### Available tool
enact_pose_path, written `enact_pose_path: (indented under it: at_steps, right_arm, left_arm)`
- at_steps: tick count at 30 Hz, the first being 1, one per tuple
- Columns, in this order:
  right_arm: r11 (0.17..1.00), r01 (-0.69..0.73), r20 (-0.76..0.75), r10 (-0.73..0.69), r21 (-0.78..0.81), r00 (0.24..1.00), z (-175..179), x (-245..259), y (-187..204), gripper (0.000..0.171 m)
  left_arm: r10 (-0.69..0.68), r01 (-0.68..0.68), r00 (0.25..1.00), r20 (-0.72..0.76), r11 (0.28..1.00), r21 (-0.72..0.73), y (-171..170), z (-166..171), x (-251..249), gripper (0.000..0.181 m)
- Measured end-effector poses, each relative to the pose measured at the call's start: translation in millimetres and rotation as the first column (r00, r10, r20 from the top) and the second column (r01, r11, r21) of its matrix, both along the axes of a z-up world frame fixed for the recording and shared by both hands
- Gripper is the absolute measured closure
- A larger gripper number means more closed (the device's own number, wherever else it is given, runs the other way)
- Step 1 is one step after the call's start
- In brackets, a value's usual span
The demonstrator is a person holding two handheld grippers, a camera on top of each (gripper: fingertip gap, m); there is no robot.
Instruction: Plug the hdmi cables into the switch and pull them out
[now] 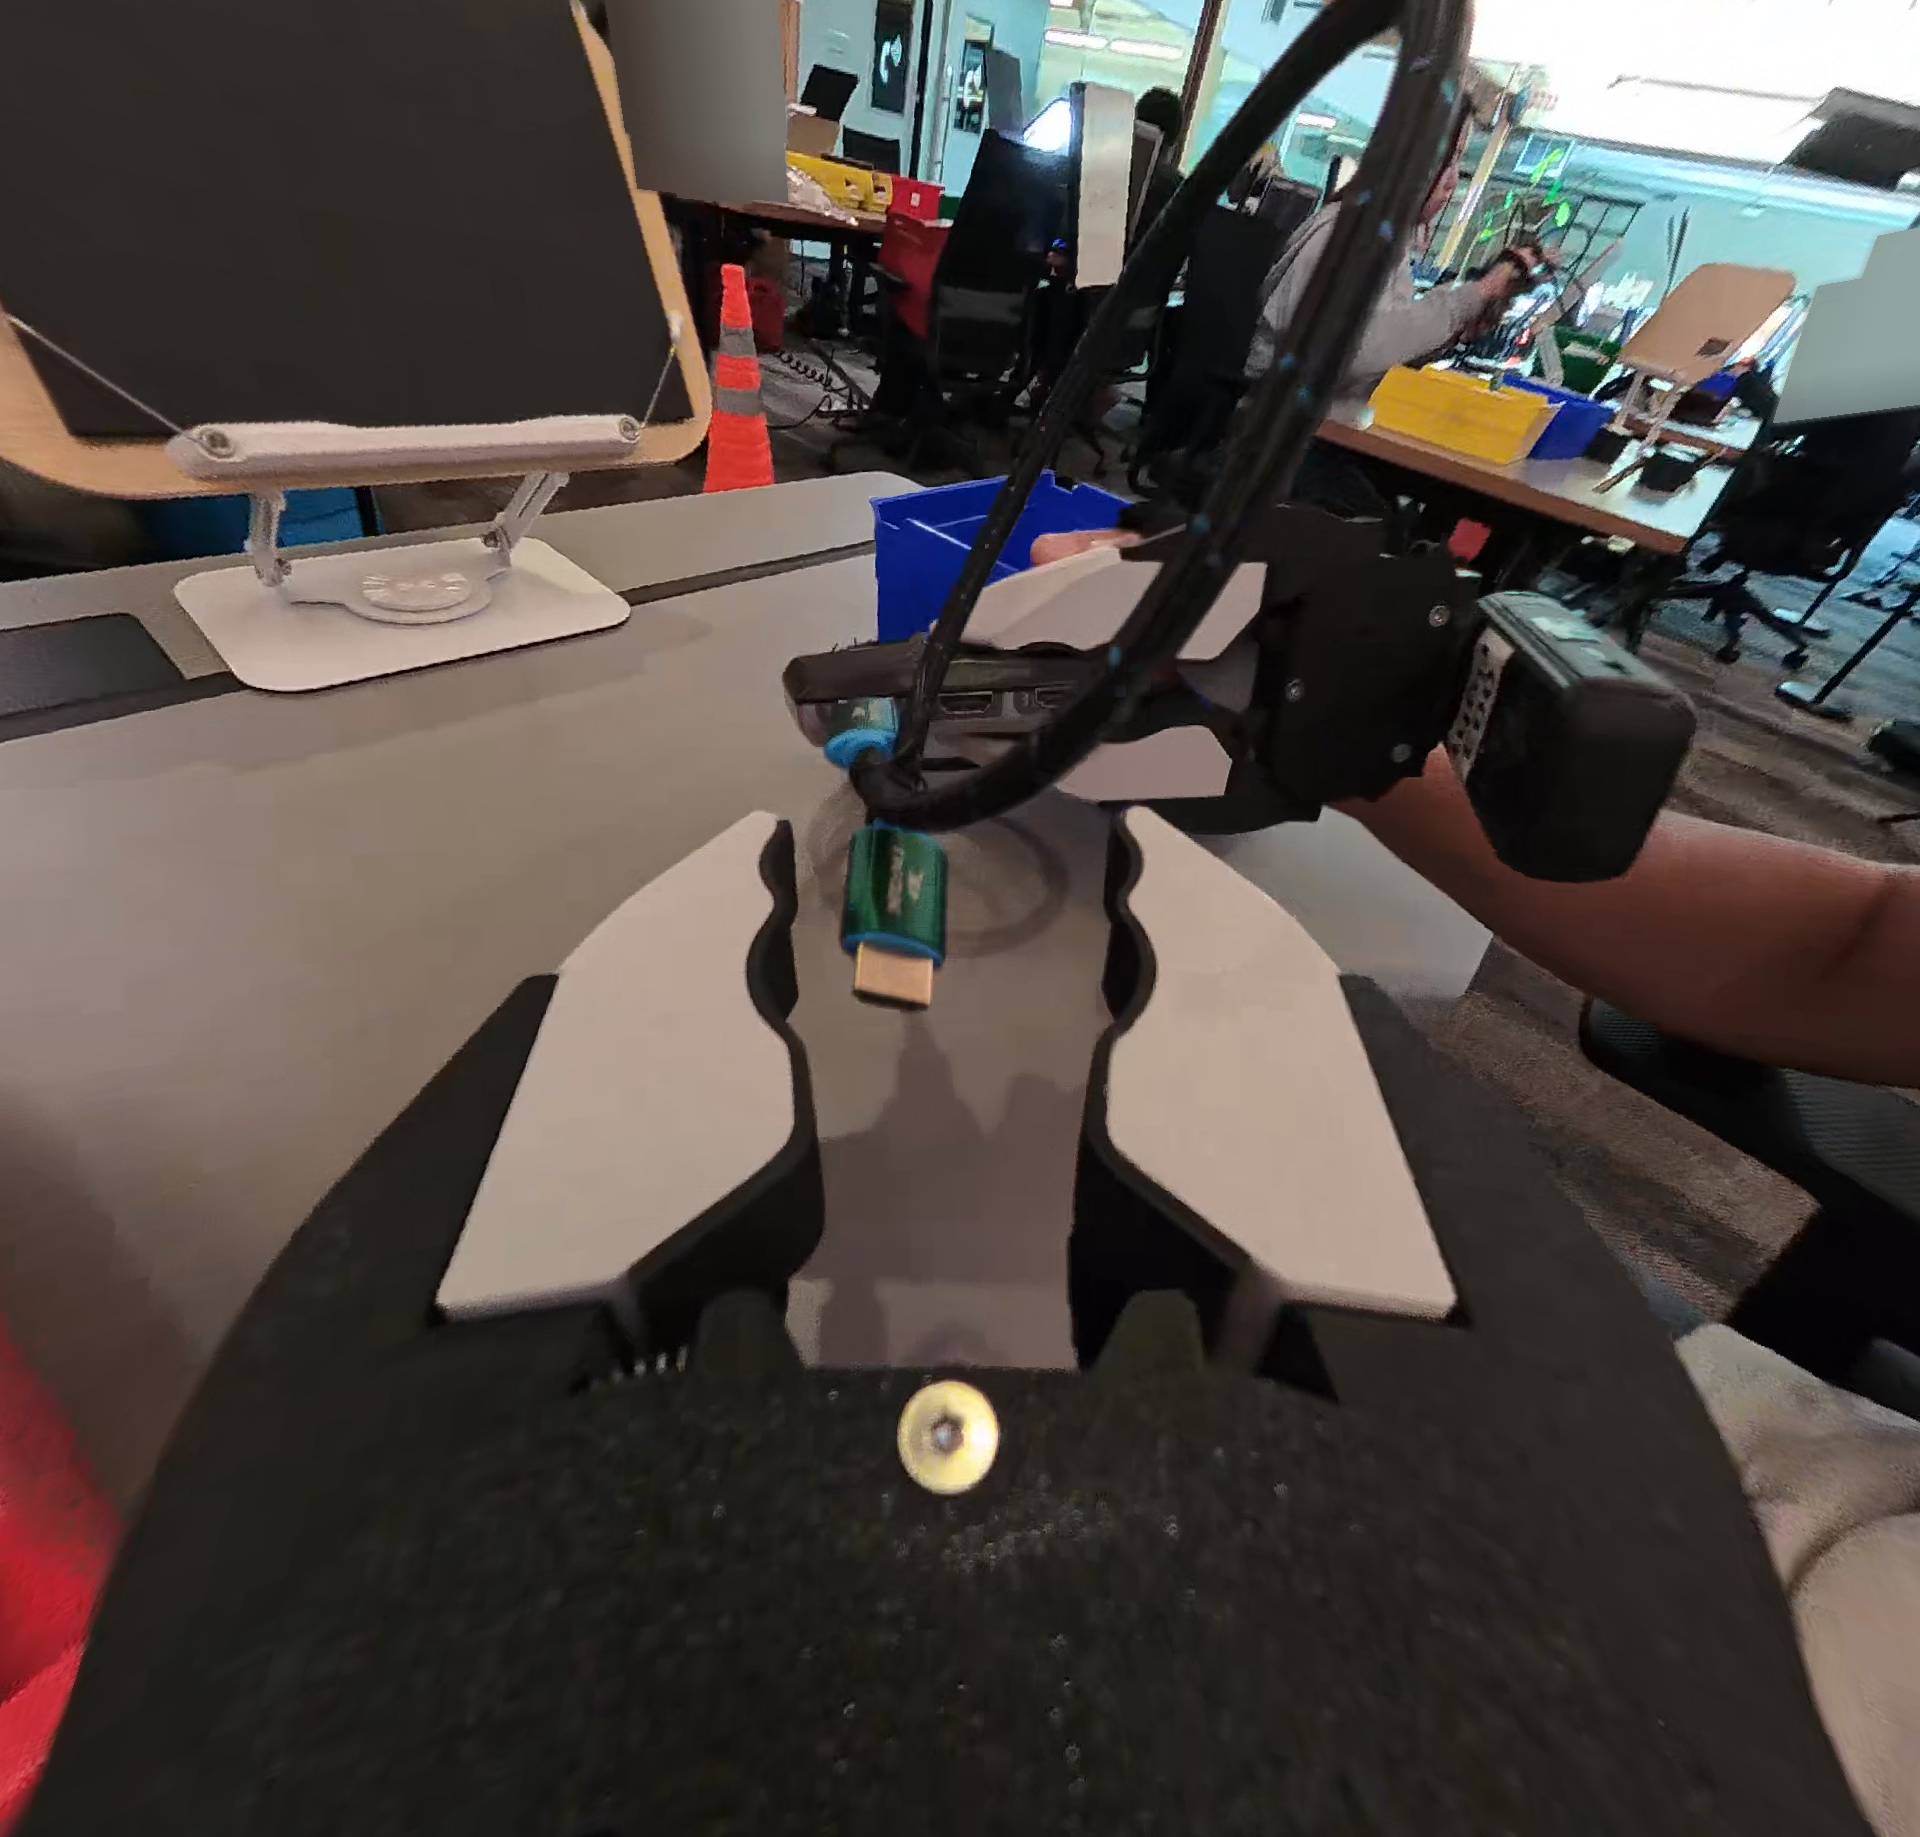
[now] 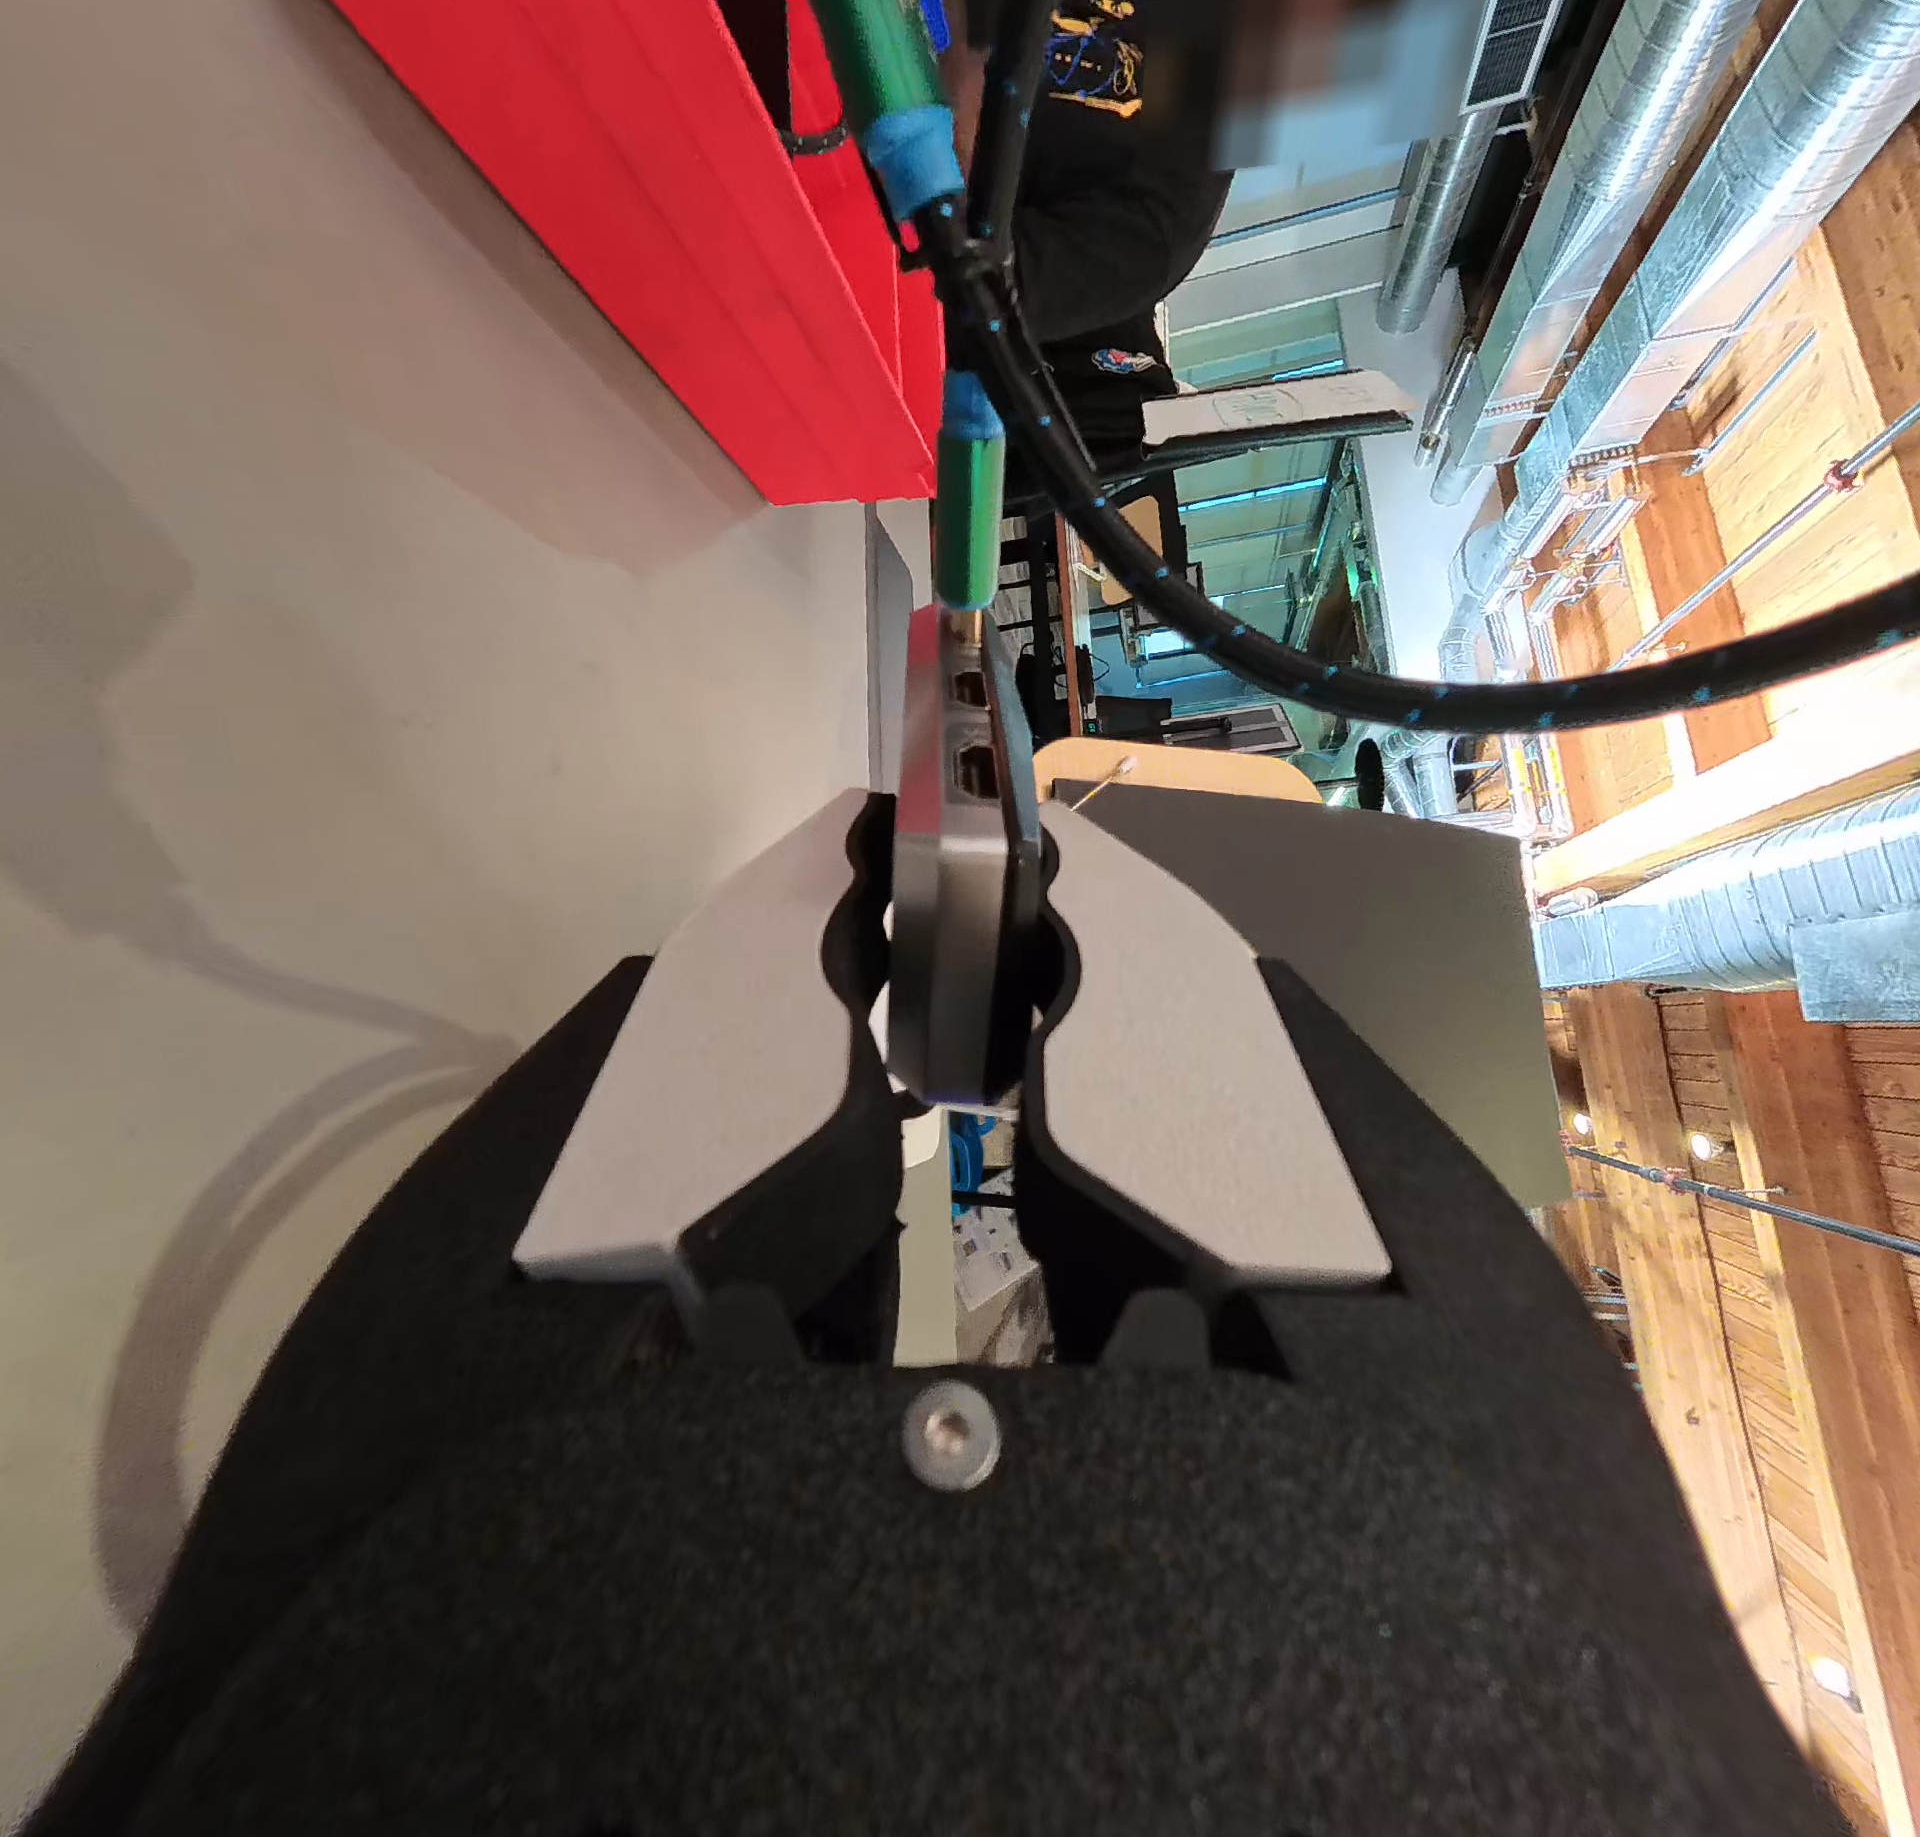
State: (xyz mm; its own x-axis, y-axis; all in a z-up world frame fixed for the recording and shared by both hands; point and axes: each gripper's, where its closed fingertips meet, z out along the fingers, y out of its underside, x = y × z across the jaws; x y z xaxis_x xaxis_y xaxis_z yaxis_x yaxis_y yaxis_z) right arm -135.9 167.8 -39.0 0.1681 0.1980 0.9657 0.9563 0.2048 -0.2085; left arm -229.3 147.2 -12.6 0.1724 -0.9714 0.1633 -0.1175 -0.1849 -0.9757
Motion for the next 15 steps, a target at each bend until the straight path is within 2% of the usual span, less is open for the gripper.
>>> enact_pose_path:
  at_steps: [10,15]
  right_arm:
    - [0.999,-0.017,0.009,0.017,0.039,1.0,7,-2,-6,0.148]
    - [0.995,-0.031,0.016,0.029,0.093,0.999,11,-2,-11,0.149]
  left_arm:
    - [0.063,-0.055,0.993,-0.103,0.995,0.079,11,-3,18,0.168]
    - [0.089,-0.062,0.985,-0.144,0.981,0.182,7,0,19,0.171]
